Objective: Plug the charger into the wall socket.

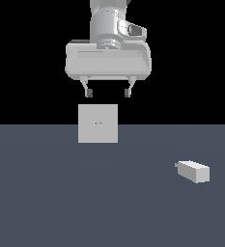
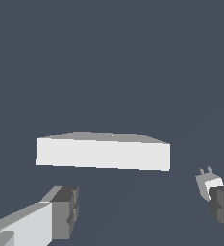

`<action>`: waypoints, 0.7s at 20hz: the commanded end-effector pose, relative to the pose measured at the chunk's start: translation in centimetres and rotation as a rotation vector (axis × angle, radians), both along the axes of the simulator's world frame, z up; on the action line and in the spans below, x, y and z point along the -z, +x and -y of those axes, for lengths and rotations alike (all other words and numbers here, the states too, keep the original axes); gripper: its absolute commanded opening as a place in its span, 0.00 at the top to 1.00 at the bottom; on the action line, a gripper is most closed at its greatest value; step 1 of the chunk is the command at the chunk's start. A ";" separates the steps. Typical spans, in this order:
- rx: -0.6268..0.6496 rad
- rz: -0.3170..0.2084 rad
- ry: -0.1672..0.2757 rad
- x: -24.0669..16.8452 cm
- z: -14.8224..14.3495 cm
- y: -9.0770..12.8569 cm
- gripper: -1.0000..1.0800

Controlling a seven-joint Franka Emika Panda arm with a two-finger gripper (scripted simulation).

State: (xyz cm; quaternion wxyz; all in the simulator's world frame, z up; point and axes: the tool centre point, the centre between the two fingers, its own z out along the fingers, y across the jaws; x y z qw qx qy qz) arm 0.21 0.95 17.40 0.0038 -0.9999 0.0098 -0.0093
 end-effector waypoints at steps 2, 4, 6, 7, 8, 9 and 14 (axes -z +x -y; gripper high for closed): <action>0.000 0.000 0.000 0.0 0.0 0.0 0.04; -0.002 0.002 0.000 0.1 0.1 -0.1 0.04; -0.005 0.006 0.000 0.2 0.3 -0.2 0.04; -0.007 0.009 0.000 0.3 0.4 -0.3 0.04; -0.010 0.013 0.001 0.3 0.6 -0.4 0.04; -0.013 0.016 0.001 0.5 0.7 -0.6 0.04; -0.034 0.044 0.002 1.2 2.0 -1.5 0.04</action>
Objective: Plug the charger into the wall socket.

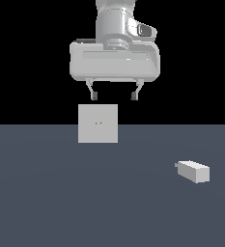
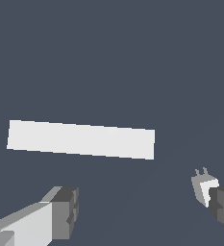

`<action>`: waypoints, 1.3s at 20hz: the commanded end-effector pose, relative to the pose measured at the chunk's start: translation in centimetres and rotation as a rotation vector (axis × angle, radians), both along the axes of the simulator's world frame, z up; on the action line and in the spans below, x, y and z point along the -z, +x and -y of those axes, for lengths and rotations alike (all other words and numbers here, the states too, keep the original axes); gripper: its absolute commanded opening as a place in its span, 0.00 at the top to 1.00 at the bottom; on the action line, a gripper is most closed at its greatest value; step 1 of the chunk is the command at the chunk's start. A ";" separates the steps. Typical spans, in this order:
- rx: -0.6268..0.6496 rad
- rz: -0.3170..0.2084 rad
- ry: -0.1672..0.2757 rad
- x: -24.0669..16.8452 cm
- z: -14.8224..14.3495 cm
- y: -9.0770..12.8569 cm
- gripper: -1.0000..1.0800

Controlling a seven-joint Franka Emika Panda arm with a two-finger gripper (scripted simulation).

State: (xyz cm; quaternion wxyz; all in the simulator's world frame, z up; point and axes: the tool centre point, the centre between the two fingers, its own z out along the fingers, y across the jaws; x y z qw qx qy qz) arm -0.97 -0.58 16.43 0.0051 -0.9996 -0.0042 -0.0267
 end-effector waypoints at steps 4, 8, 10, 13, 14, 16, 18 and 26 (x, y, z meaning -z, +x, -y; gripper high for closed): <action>-0.031 0.040 0.002 1.2 1.9 -1.3 0.04; -0.060 0.077 0.003 2.4 3.7 -2.4 0.04; -0.075 0.097 0.004 3.0 4.6 -2.9 0.04; -0.098 0.126 0.005 3.9 6.0 -3.6 0.04; -0.104 0.135 0.005 4.2 6.5 -3.8 0.04; -0.118 0.151 0.006 4.8 7.3 -4.2 0.04; -0.130 0.167 0.008 5.4 8.1 -4.5 0.04; -0.176 0.226 0.014 7.5 11.0 -5.4 0.04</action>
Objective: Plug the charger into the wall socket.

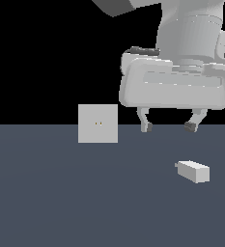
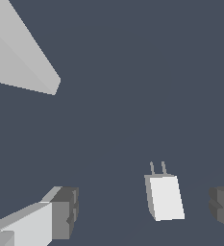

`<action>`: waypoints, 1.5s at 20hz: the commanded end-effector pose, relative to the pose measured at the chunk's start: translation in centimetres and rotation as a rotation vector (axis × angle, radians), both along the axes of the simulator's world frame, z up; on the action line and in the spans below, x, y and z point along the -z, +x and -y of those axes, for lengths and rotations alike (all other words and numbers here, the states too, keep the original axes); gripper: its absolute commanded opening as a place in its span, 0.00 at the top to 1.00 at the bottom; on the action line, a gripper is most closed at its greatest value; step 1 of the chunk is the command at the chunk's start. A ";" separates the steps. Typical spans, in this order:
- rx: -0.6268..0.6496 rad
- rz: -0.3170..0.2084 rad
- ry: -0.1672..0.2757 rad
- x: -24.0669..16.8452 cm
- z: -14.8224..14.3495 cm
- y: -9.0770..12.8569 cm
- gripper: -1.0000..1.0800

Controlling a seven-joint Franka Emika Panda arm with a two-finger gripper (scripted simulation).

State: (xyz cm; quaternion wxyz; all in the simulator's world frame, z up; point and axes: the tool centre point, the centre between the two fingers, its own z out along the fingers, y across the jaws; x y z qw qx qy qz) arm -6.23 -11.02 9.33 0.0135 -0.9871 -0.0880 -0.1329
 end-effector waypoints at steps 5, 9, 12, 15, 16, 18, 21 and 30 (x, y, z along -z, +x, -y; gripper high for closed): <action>-0.033 0.042 0.006 1.5 2.0 -0.5 0.04; -0.048 0.060 0.009 2.2 2.9 -0.6 0.04; -0.057 0.070 0.012 2.6 3.4 -0.7 0.04; -0.063 0.077 0.013 2.9 3.8 -0.7 0.04; -0.065 0.079 0.013 2.9 3.8 -0.8 0.04; -0.067 0.081 0.014 3.0 4.0 -0.8 0.04; -0.065 0.080 0.014 3.0 4.0 -0.8 0.04; -0.067 0.080 0.013 5.2 4.0 -0.9 0.04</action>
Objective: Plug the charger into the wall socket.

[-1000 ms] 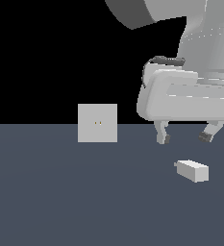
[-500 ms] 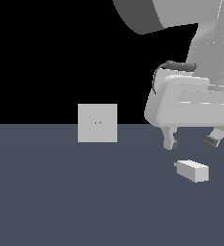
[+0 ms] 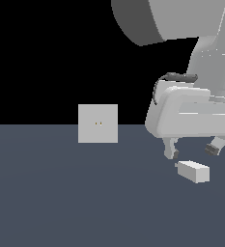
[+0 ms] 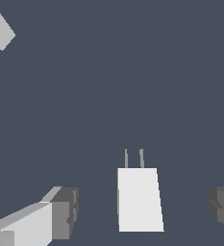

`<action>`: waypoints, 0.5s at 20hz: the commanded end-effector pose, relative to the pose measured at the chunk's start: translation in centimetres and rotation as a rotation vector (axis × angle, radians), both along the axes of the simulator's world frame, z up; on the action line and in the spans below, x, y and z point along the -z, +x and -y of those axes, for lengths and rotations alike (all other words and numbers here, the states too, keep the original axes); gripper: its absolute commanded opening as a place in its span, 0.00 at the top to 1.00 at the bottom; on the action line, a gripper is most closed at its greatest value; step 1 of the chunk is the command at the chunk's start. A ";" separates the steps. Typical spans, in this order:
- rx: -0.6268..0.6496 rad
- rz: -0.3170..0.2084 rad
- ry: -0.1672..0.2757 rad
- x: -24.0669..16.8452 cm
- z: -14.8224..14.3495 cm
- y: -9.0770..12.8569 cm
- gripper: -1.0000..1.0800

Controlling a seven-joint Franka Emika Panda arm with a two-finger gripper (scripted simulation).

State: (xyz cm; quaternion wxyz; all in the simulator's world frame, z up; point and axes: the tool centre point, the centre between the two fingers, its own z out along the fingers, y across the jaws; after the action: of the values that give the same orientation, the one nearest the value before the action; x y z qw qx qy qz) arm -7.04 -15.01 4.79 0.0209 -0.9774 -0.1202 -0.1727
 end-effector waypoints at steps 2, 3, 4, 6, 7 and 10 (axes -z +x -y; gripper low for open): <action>-0.001 -0.001 0.000 1.6 0.0 -0.1 0.04; -0.001 -0.001 0.000 2.0 0.0 -0.1 0.04; -0.001 -0.001 0.000 2.4 0.0 -0.1 0.04; -0.002 0.000 0.000 3.0 0.0 0.0 0.04; -0.002 0.000 0.000 3.2 0.0 0.0 0.04; -0.002 0.000 0.000 3.6 0.0 0.0 0.04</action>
State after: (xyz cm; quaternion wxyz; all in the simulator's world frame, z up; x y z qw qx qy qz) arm -7.11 -15.01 1.38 0.0215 -0.9774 -0.1210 -0.1719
